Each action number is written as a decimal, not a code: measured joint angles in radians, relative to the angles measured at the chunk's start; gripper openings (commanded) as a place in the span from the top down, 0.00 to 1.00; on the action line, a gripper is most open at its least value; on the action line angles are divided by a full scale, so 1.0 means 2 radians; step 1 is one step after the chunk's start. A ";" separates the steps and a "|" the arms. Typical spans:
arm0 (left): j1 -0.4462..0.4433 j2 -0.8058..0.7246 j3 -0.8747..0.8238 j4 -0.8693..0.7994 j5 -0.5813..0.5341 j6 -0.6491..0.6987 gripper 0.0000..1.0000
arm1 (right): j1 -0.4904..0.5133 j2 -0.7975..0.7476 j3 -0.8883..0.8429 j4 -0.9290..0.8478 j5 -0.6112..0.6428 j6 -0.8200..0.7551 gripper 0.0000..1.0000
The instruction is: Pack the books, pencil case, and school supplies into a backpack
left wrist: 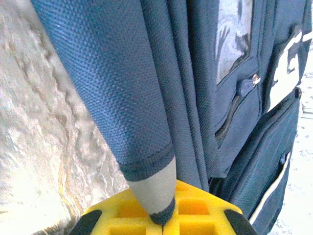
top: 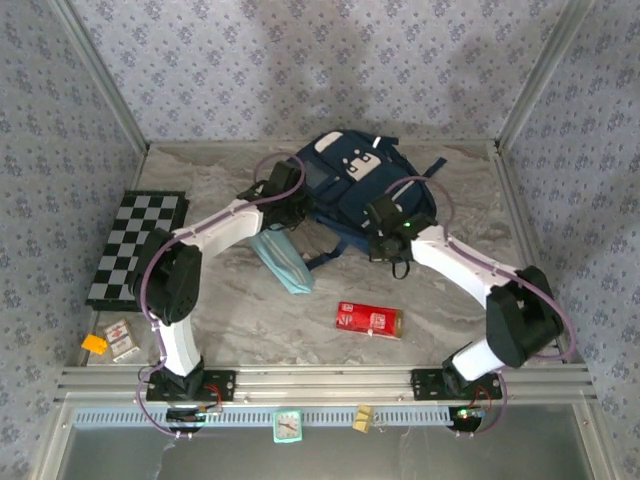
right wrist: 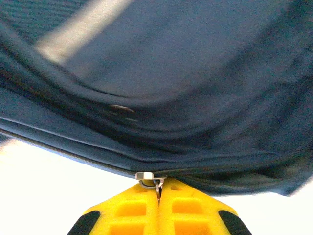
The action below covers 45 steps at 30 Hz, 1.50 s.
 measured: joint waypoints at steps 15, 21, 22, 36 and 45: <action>0.097 0.096 0.075 0.008 0.089 0.108 0.33 | 0.022 0.048 0.031 0.055 -0.121 -0.002 1.00; 0.067 -0.009 -0.084 0.050 0.096 0.045 0.22 | 0.027 0.051 0.031 0.056 -0.121 0.004 1.00; 0.054 -0.023 -0.101 0.059 0.095 0.027 0.21 | 0.027 0.051 0.031 0.056 -0.119 0.006 1.00; -0.087 -0.013 -0.123 0.121 0.040 -0.159 0.37 | 0.035 0.051 0.031 0.056 -0.106 0.008 1.00; -0.109 0.020 -0.070 0.102 0.003 -0.198 0.61 | 0.035 0.051 0.031 0.057 -0.106 0.008 1.00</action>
